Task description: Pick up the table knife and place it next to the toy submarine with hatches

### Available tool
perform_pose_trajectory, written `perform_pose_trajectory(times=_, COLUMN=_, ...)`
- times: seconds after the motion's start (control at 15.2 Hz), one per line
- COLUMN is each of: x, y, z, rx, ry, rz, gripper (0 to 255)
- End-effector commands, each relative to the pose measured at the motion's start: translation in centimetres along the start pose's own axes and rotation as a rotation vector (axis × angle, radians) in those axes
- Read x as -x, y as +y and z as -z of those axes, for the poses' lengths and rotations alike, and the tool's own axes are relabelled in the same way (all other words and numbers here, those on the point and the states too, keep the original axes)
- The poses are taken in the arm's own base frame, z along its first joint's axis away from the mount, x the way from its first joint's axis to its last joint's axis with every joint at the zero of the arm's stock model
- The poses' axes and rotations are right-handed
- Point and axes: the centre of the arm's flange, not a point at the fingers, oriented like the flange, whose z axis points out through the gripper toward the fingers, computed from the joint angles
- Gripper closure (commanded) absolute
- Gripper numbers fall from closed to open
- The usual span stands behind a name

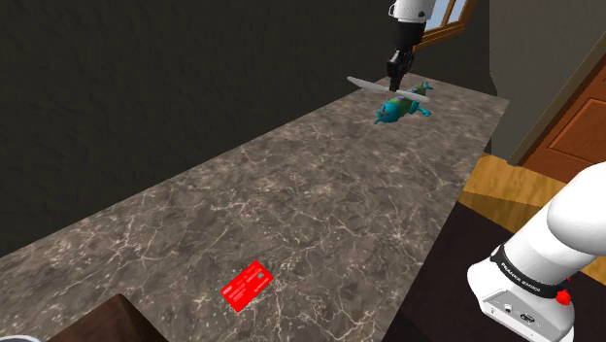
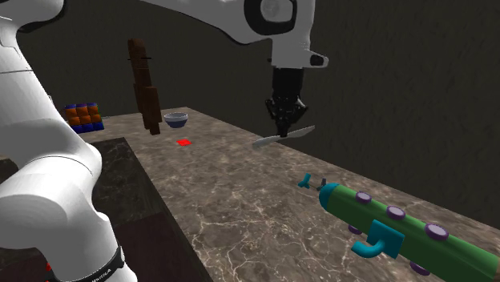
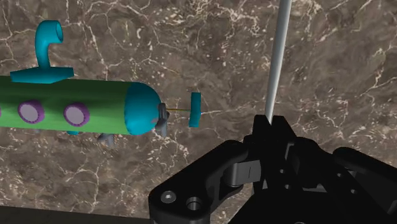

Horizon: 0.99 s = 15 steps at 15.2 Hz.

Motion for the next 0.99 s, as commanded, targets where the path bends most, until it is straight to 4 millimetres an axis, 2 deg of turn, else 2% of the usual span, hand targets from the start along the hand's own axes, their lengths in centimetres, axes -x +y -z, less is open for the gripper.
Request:
perform_pose_trajectory(times=0.0, x=1.0, y=2.2, z=-0.2, rx=0.000, ry=0.000, rz=0.002, gripper=255)
perform_pose_trajectory(times=0.13, x=2.1, y=4.6, z=-0.3, rx=0.000, ry=0.000, rz=0.002, gripper=255)
perform_pose_trajectory(times=0.2, x=3.1, y=6.6, z=-0.3, rx=0.000, ry=0.000, rz=0.002, gripper=255)
perform_pose_trajectory(times=0.92, x=2.8, y=6.7, z=-6.1, rx=0.000, ry=0.000, rz=0.002, gripper=255)
